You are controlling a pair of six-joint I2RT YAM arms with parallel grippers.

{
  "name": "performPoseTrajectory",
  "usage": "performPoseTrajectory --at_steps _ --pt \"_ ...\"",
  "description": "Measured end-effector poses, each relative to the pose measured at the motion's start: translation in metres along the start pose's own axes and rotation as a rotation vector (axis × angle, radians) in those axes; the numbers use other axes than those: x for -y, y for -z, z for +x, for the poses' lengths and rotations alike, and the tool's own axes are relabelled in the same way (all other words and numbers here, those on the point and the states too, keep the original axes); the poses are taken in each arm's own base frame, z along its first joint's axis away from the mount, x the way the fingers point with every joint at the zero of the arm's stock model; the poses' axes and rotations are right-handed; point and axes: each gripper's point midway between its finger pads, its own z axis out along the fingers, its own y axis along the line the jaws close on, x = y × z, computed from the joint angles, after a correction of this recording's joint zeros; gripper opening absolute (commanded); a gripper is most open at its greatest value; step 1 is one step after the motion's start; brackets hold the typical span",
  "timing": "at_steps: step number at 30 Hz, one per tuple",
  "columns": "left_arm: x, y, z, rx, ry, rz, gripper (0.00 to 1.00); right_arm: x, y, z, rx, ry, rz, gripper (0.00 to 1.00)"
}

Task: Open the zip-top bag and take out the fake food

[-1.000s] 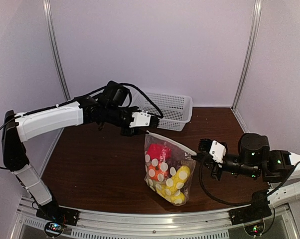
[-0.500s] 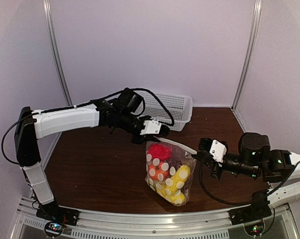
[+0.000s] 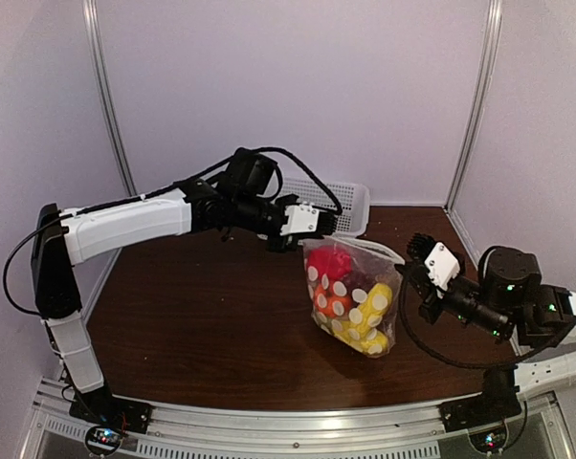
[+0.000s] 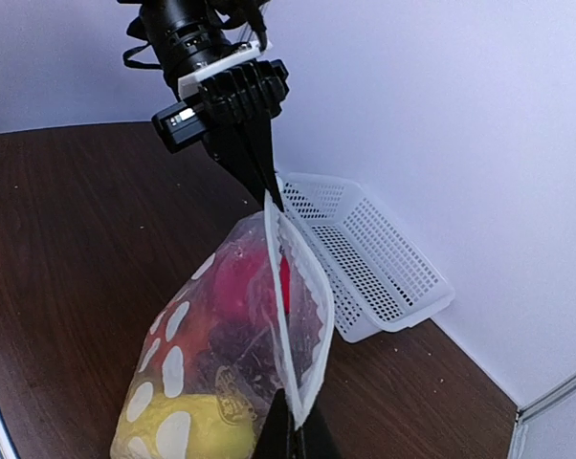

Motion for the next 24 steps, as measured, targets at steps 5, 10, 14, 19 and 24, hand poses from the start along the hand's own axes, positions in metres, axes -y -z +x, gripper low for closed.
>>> performPoseTrajectory --at_steps 5,10,14,19,24 --pt "-0.019 -0.002 -0.013 0.040 -0.044 -0.084 0.00 0.014 0.001 -0.007 -0.017 0.006 0.061 0.00" --pt "0.026 -0.017 0.004 0.005 -0.062 -0.058 0.00 -0.016 -0.016 0.012 -0.092 0.002 -0.036 0.00" --pt "0.085 -0.032 0.021 -0.047 -0.071 0.013 0.00 -0.060 -0.025 0.045 -0.164 -0.010 -0.170 0.22" --pt "0.113 -0.024 0.028 -0.072 -0.089 -0.006 0.00 -0.085 -0.018 0.045 -0.142 -0.086 -0.286 0.84" --pt "0.093 -0.011 0.015 -0.052 -0.111 -0.103 0.00 -0.092 -0.007 0.023 -0.095 -0.155 -0.371 0.92"
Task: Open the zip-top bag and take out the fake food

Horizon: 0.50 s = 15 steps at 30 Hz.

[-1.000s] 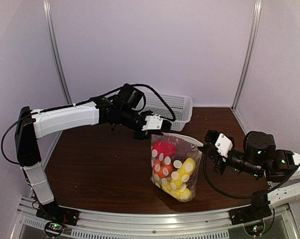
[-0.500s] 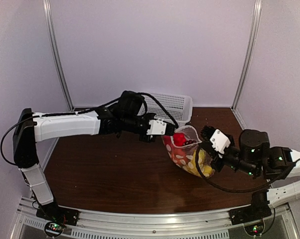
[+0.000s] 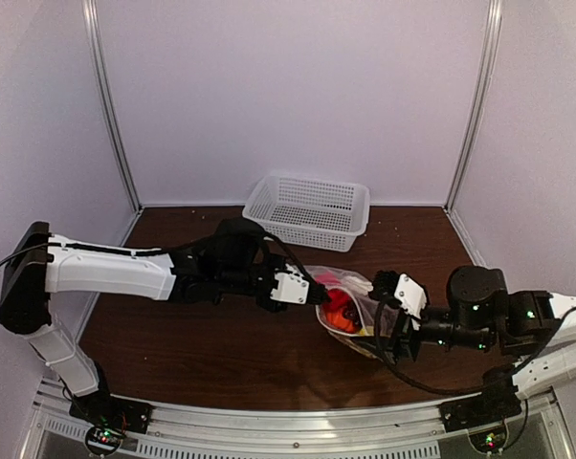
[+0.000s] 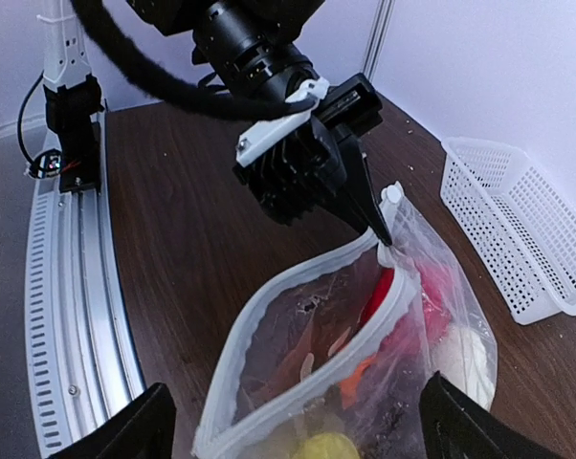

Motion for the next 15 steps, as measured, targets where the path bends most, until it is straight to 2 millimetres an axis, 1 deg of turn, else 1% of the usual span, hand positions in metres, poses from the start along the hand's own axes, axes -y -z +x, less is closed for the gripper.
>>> performPoseTrajectory --at_steps 2,4,7,9,11,13,15 --pt "-0.006 0.002 -0.005 0.009 -0.006 -0.025 0.00 0.001 0.006 -0.017 0.031 -0.018 -0.008 0.94" --pt "-0.008 0.003 -0.009 0.017 -0.012 -0.038 0.00 0.004 0.013 -0.039 0.073 -0.037 -0.005 0.93" --pt "-0.010 0.003 -0.013 0.022 -0.019 -0.051 0.00 0.013 0.024 -0.070 0.122 -0.064 0.020 0.88" --pt "-0.010 0.004 -0.015 0.020 -0.022 -0.057 0.00 0.019 0.025 -0.085 0.119 -0.084 0.050 0.82" --pt "-0.011 0.004 -0.017 0.022 -0.025 -0.063 0.00 0.023 0.022 -0.096 0.095 -0.091 0.074 0.75" --pt "-0.012 0.004 -0.019 0.025 -0.028 -0.068 0.00 0.025 0.013 -0.105 0.050 -0.097 0.097 0.67" --pt "-0.012 0.004 -0.020 0.024 -0.035 -0.072 0.00 0.024 -0.001 -0.102 -0.019 -0.089 0.112 0.60"
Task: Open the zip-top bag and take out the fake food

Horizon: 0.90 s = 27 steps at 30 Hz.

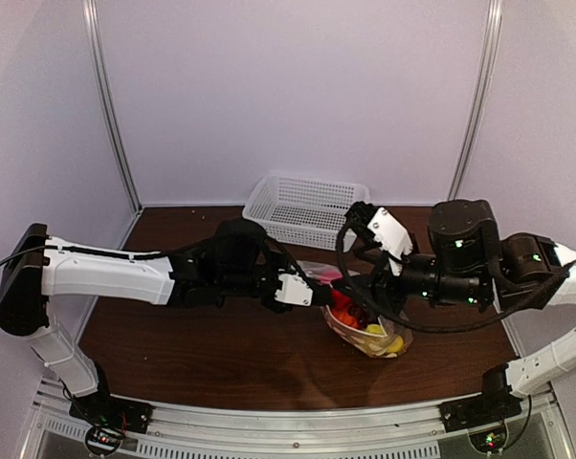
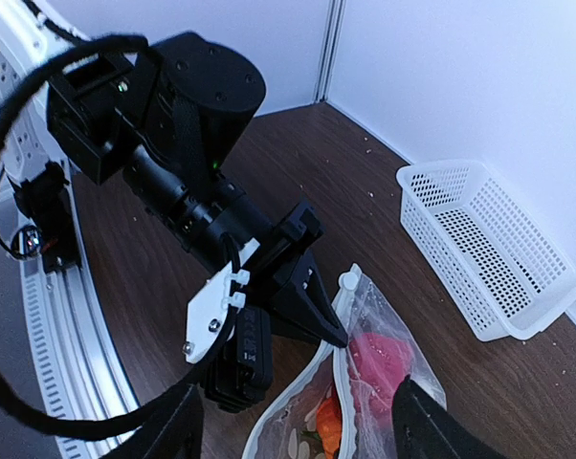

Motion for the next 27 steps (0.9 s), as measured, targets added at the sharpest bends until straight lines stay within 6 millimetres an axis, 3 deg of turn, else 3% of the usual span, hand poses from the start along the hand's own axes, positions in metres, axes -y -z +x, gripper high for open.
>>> performPoseTrajectory --at_steps 4,8,16,27 --pt "-0.001 0.001 -0.002 -0.002 -0.010 -0.010 0.00 -0.001 -0.017 0.033 -0.151 0.042 0.027 0.55" --pt "-0.002 0.007 -0.004 0.002 -0.021 -0.024 0.00 0.008 -0.015 0.052 -0.235 0.064 0.052 0.49" --pt "-0.006 0.009 -0.006 0.001 -0.050 -0.052 0.00 0.032 -0.016 0.050 -0.310 0.067 0.101 0.42" --pt "-0.006 0.009 -0.007 -0.007 -0.074 -0.065 0.00 0.019 -0.042 0.072 -0.465 0.169 0.041 0.35"
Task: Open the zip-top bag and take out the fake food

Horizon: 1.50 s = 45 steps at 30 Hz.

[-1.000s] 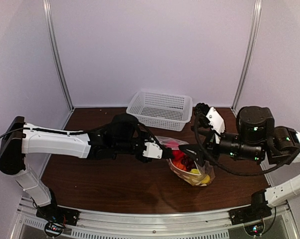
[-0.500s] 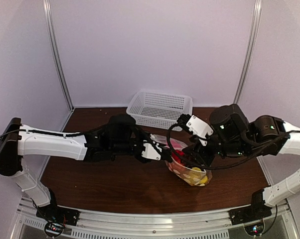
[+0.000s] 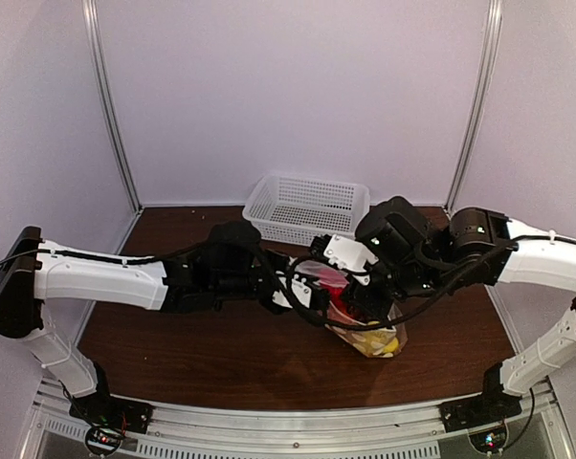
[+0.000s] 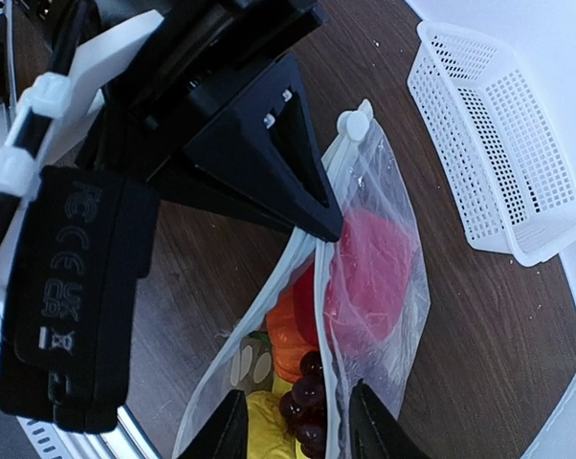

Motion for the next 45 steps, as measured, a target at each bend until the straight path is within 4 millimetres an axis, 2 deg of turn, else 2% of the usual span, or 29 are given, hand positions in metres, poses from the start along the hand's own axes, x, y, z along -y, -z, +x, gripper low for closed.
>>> performPoseTrajectory --at_steps 4,8,9,10,12,15,18,20,22,26,30,34,40,45 --pt "0.000 0.000 0.000 -0.003 -0.007 -0.001 0.00 0.005 -0.007 0.003 -0.033 0.017 0.013 0.24" --pt "0.001 0.000 0.001 -0.010 -0.014 -0.004 0.00 0.019 -0.013 0.010 -0.069 -0.004 0.041 0.07" --pt "0.002 0.000 0.001 -0.012 -0.018 -0.005 0.00 0.026 -0.013 0.011 -0.076 -0.014 0.053 0.00" --pt "0.002 0.000 0.002 -0.012 -0.018 -0.006 0.00 0.027 -0.013 0.011 -0.076 -0.014 0.054 0.00" --pt "0.002 0.000 0.001 -0.014 -0.019 -0.011 0.08 0.029 -0.014 0.012 -0.080 -0.023 0.057 0.00" --pt "-0.003 0.000 0.003 -0.029 -0.015 -0.032 0.25 0.030 -0.014 0.011 -0.073 -0.033 0.055 0.00" --pt "-0.011 0.000 0.006 -0.050 0.019 -0.072 0.37 0.029 -0.016 0.004 -0.033 -0.077 0.043 0.00" --pt "-0.016 0.003 0.008 -0.061 0.062 -0.097 0.49 0.028 -0.019 0.001 0.008 -0.126 0.029 0.00" --pt "-0.018 0.010 0.010 -0.068 0.105 -0.119 0.62 0.026 -0.024 -0.002 0.051 -0.173 0.011 0.00" --pt "-0.023 0.040 0.010 -0.055 0.243 -0.176 0.72 0.020 -0.038 -0.012 0.140 -0.268 -0.028 0.00" --pt "-0.037 0.073 0.007 -0.015 0.397 -0.260 0.73 0.011 -0.055 -0.035 0.241 -0.348 -0.080 0.00" --pt "-0.035 0.081 0.007 0.018 0.547 -0.274 0.70 0.002 -0.071 -0.060 0.329 -0.411 -0.135 0.00" --pt "-0.001 0.074 0.019 0.024 0.718 -0.223 0.65 -0.001 -0.081 -0.070 0.425 -0.494 -0.168 0.00" --pt "0.038 0.076 0.039 0.011 0.808 -0.211 0.61 -0.002 -0.084 -0.063 0.456 -0.532 -0.177 0.00"
